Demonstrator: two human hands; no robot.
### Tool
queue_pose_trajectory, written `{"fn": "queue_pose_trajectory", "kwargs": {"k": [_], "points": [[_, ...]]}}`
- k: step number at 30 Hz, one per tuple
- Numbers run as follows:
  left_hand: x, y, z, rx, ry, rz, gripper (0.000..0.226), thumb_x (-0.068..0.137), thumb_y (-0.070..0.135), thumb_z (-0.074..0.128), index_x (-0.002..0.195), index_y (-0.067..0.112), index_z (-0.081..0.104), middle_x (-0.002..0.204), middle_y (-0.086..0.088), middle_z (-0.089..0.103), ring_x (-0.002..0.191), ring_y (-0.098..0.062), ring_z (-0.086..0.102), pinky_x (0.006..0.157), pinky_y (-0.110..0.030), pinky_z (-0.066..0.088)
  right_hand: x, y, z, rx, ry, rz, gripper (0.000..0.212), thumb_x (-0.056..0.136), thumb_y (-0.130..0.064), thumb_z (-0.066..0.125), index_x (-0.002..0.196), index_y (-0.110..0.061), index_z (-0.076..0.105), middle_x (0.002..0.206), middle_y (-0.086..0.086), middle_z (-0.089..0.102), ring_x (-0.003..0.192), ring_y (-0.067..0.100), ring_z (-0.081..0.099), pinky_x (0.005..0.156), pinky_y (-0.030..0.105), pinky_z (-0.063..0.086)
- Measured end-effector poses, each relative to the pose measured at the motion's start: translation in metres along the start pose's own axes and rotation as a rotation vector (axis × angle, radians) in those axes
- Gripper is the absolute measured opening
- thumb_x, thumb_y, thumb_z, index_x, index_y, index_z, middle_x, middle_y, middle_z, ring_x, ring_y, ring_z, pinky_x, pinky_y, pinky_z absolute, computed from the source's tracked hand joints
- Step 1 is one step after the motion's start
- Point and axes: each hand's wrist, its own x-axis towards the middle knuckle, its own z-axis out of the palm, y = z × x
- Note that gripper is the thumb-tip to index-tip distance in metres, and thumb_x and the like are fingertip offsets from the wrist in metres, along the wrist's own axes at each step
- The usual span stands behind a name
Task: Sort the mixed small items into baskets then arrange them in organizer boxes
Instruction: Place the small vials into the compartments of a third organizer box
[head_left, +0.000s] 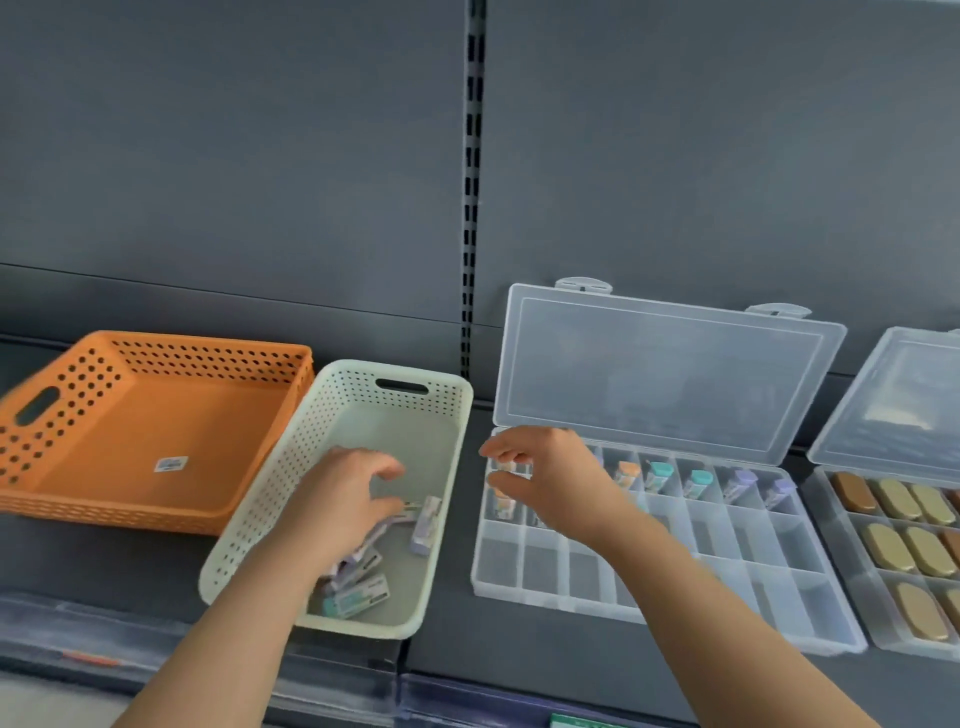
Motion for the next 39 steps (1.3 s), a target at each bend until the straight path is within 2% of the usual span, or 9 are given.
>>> {"fn": "queue_pose_trajectory", "kwargs": {"k": [8, 12, 14, 18, 24, 27, 30, 34, 39], "points": [[0.028, -0.015, 0.012, -0.007, -0.245, 0.110, 0.022, 0.077, 0.025, 0.076, 0.098, 0.026, 0.070, 0.095, 0.011, 0.067, 0.084, -0.007, 0.061, 0.079, -0.025, 0.049, 0.032, -0.025, 0.032, -0.035, -0.050, 0.042, 0.022, 0.085, -0.014, 0.068, 0.106, -0.018, 0.072, 0.102, -0.004, 0.070, 0.082, 0.003, 0.058, 0.082, 0.014, 0.048], [0.027, -0.033, -0.008, -0.046, -0.114, 0.116, 0.018, 0.080, 0.010, 0.070, 0.091, 0.024, 0.066, 0.091, 0.007, 0.058, 0.078, -0.004, 0.053, 0.066, -0.016, 0.041, 0.044, -0.037, 0.037, -0.176, -0.109, 0.028, 0.023, 0.085, -0.019, 0.067, 0.107, -0.023, 0.071, 0.112, -0.009, 0.067, 0.100, 0.009, 0.057, 0.091, 0.025, 0.046], [0.019, -0.045, -0.027, -0.083, -0.032, 0.107, 0.019, 0.081, 0.008, 0.069, 0.090, 0.025, 0.065, 0.091, 0.009, 0.055, 0.077, -0.001, 0.051, 0.063, -0.011, 0.036, 0.054, -0.045, 0.042, -0.227, -0.166, 0.003, 0.021, 0.085, -0.020, 0.068, 0.106, -0.022, 0.071, 0.111, -0.009, 0.068, 0.096, 0.008, 0.056, 0.088, 0.023, 0.045], [-0.008, -0.068, -0.061, -0.220, 0.016, 0.036, 0.018, 0.083, 0.012, 0.069, 0.092, 0.027, 0.065, 0.090, 0.014, 0.062, 0.077, -0.004, 0.059, 0.068, -0.023, 0.050, 0.070, -0.061, 0.063, -0.200, -0.372, 0.067, 0.024, 0.083, -0.017, 0.071, 0.107, -0.018, 0.071, 0.106, -0.004, 0.069, 0.089, 0.008, 0.063, 0.087, 0.024, 0.052], [-0.031, -0.088, -0.069, -0.372, 0.102, 0.016, 0.017, 0.085, 0.014, 0.068, 0.096, 0.025, 0.065, 0.091, 0.017, 0.066, 0.082, 0.005, 0.060, 0.066, -0.004, 0.043, 0.078, -0.076, 0.103, -0.274, -0.570, 0.075, 0.038, 0.075, -0.026, 0.078, 0.108, -0.011, 0.068, 0.107, 0.001, 0.068, 0.095, 0.018, 0.063, 0.090, 0.033, 0.051], [-0.034, -0.091, -0.068, -0.411, 0.121, 0.014, 0.018, 0.085, 0.014, 0.068, 0.097, 0.026, 0.064, 0.092, 0.016, 0.067, 0.082, 0.008, 0.060, 0.068, -0.004, 0.044, 0.078, -0.077, 0.111, -0.258, -0.561, 0.084, 0.037, 0.072, -0.023, 0.080, 0.102, -0.005, 0.068, 0.102, 0.007, 0.068, 0.093, 0.025, 0.063, 0.089, 0.039, 0.053], [-0.036, -0.092, -0.067, -0.458, 0.142, 0.016, 0.024, 0.086, 0.014, 0.067, 0.104, 0.028, 0.061, 0.099, 0.016, 0.065, 0.086, 0.008, 0.059, 0.070, -0.004, 0.045, 0.075, -0.076, 0.110, -0.217, -0.547, 0.108, 0.041, 0.070, -0.023, 0.082, 0.107, -0.013, 0.068, 0.100, -0.004, 0.065, 0.092, 0.015, 0.061, 0.087, 0.028, 0.051], [-0.041, -0.086, -0.066, -0.537, 0.152, 0.048, 0.034, 0.092, 0.012, 0.058, 0.120, 0.031, 0.059, 0.109, 0.015, 0.062, 0.092, 0.015, 0.054, 0.067, -0.001, 0.042, 0.066, -0.079, 0.096, -0.105, -0.452, 0.114, 0.030, 0.072, -0.019, 0.081, 0.100, -0.017, 0.072, 0.083, -0.011, 0.059, 0.072, 0.003, 0.055, 0.066, 0.013, 0.044], [-0.038, -0.052, -0.065, -0.736, 0.204, 0.075, 0.025, 0.092, 0.019, 0.059, 0.106, 0.040, 0.060, 0.104, 0.019, 0.065, 0.093, 0.007, 0.059, 0.074, -0.013, 0.049, 0.038, -0.076, 0.048, 0.092, -0.198, 0.175, 0.021, 0.073, -0.023, 0.081, 0.092, -0.022, 0.072, 0.084, -0.008, 0.066, 0.071, 0.008, 0.061, 0.068, 0.019, 0.052]]}}
